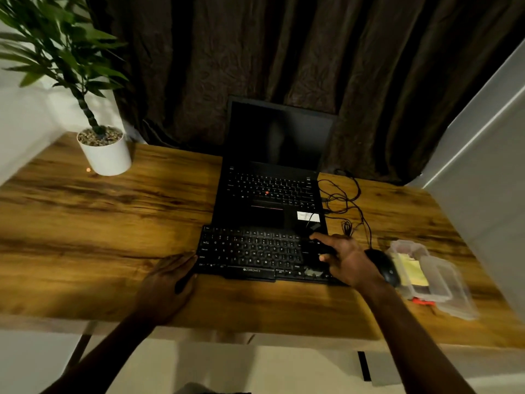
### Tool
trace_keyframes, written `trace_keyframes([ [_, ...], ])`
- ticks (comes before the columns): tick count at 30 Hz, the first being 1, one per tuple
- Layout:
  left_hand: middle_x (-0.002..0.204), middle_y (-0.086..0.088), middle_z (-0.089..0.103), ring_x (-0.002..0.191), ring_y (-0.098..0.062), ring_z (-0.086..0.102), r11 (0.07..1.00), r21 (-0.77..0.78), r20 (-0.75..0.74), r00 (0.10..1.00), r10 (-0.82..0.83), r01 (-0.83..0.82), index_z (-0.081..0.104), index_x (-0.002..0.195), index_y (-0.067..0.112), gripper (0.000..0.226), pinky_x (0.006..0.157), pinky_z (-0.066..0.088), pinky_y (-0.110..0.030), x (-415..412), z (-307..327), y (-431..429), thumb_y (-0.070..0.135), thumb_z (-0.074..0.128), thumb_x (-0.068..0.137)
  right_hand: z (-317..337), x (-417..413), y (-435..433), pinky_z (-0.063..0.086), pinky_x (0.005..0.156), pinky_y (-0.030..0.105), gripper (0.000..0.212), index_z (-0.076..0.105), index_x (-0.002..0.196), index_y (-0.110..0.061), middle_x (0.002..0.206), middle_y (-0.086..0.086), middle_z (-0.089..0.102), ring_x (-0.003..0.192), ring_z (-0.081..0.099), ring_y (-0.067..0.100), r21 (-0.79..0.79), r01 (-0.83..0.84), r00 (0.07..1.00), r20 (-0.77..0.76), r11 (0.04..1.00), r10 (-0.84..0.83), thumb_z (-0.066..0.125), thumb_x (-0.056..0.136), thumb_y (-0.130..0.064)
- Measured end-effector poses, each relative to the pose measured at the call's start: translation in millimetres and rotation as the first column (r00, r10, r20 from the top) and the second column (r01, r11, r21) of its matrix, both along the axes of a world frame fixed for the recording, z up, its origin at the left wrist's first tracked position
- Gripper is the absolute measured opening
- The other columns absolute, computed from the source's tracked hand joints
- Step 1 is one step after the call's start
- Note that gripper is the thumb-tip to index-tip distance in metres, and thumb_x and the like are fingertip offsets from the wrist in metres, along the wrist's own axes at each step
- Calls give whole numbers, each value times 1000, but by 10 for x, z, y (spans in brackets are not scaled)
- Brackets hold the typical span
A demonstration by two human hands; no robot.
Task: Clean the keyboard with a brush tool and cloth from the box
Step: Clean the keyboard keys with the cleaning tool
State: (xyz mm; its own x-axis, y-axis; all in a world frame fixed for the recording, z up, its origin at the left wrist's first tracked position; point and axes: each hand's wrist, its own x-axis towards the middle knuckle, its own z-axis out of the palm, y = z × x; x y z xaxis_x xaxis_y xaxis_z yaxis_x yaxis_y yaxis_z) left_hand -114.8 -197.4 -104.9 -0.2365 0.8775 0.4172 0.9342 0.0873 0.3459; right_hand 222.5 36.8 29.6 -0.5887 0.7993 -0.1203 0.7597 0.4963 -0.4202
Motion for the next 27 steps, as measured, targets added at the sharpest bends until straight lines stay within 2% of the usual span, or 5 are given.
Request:
trace_keyframes([
  [5,134,-5,65,119,-23,63,1000,-19,-2,1000,-1,1,68,128,12,53,105,35,-30,8,11,4,45,45,94,-71,-264,-139,50,101,51,67,37,132,-66,136,6,50,115,54,22,-40,-33,999,-40,999,31,64,92,-20],
  [10,133,-4,65,122,-20,58,1000,23,7,1000,-14,14,67,130,13,57,105,37,-31,-29,-38,11,51,36,101,-51,-336,-196,53,95,36,62,44,132,-62,138,4,44,105,53,15,-104,-49,993,-108,993,38,65,93,-18],
  [16,132,-3,65,121,-22,59,999,33,7,1000,-8,7,68,129,15,56,105,38,-34,-32,-61,26,51,34,101,23,-41,-141,47,106,47,64,45,136,-56,140,5,53,124,52,20,-39,3,999,-39,999,-5,63,92,-12],
  [21,131,-5,67,120,-19,57,999,46,-1,1000,-12,12,69,127,12,63,111,29,-21,-48,-70,17,53,28,103,62,-275,-357,51,100,48,60,41,137,-58,133,8,42,110,51,20,-87,-1,1000,-6,996,1,61,95,-20],
  [27,130,-5,67,118,-23,63,999,32,-10,1000,-23,23,69,127,12,65,103,42,-35,-55,-83,43,55,26,104,21,-335,-370,49,103,50,63,38,136,-62,135,9,41,111,49,17,-66,-16,999,-41,998,13,60,96,-20],
])
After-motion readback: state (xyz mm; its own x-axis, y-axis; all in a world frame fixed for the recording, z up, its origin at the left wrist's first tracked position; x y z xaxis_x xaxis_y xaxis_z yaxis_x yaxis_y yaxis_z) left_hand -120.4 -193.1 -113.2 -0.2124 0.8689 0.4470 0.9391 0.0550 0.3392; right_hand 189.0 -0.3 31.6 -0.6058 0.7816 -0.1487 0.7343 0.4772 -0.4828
